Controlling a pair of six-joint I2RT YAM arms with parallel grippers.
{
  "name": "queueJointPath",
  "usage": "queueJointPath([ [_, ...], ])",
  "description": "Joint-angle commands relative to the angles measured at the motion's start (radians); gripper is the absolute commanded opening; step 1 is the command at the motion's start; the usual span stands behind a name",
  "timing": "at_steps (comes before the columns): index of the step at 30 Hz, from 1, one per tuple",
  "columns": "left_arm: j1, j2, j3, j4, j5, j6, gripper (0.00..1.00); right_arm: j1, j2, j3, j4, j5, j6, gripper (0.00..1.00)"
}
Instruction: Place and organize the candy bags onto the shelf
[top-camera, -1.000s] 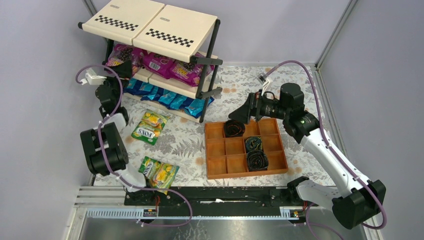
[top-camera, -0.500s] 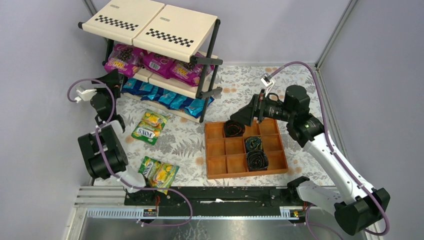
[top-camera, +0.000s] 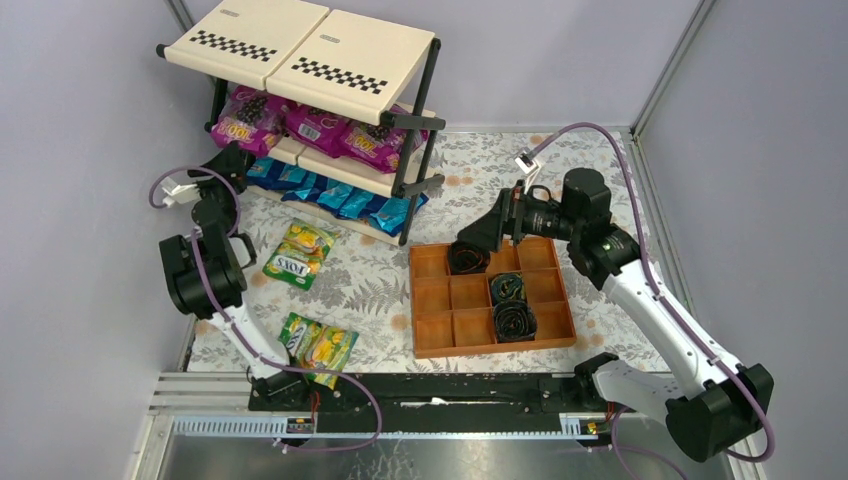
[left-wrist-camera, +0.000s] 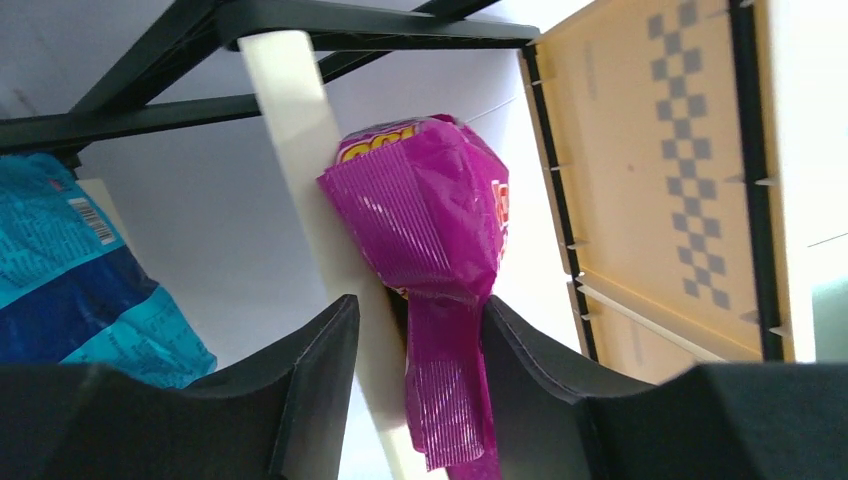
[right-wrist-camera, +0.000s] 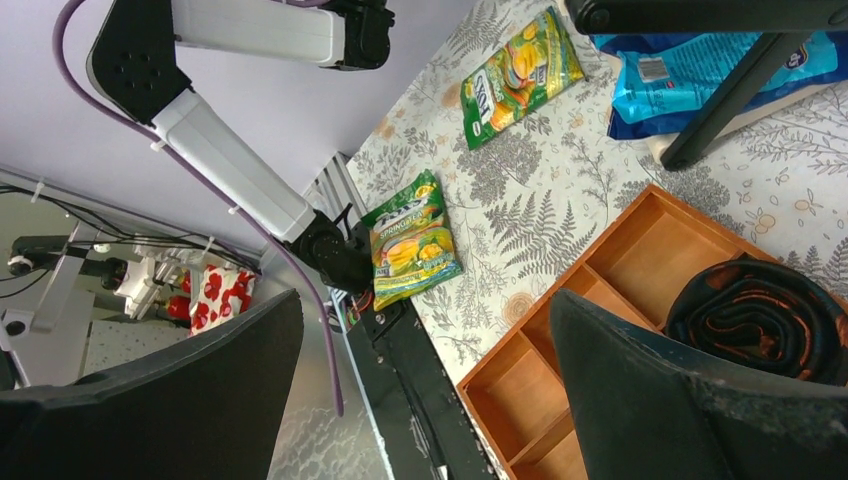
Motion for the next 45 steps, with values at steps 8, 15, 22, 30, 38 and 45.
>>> queueJointPath([
  [8, -0.022, 0.091, 0.14, 0.197, 0.037, -0.011, 0.28, -0.004, 0.051, 0.0, 0.052, -0.031, 0.012, 1.0],
  [15, -0.059, 0.175, 0.228, 0.2, 0.011, -0.016, 0.2, -0.003, 0.084, -0.006, 0.086, -0.032, 0.018, 1.0],
  [22, -0.111, 0.246, 0.31, 0.2, -0.035, 0.012, 0.19, -0.003, 0.097, -0.007, 0.092, -0.031, 0.024, 1.0],
  [30, -0.099, 0.25, 0.296, 0.196, -0.052, 0.007, 0.38, -0.003, 0.091, -0.021, 0.095, -0.029, 0.028, 1.0],
  [38, -0.026, 0.044, -0.02, 0.188, -0.004, 0.043, 0.68, -0.003, 0.09, -0.061, 0.157, -0.049, 0.059, 1.0],
  [45, -0.011, -0.199, -0.322, 0.021, -0.001, 0.096, 0.88, -0.003, 0.054, -0.082, 0.12, -0.036, 0.022, 1.0],
])
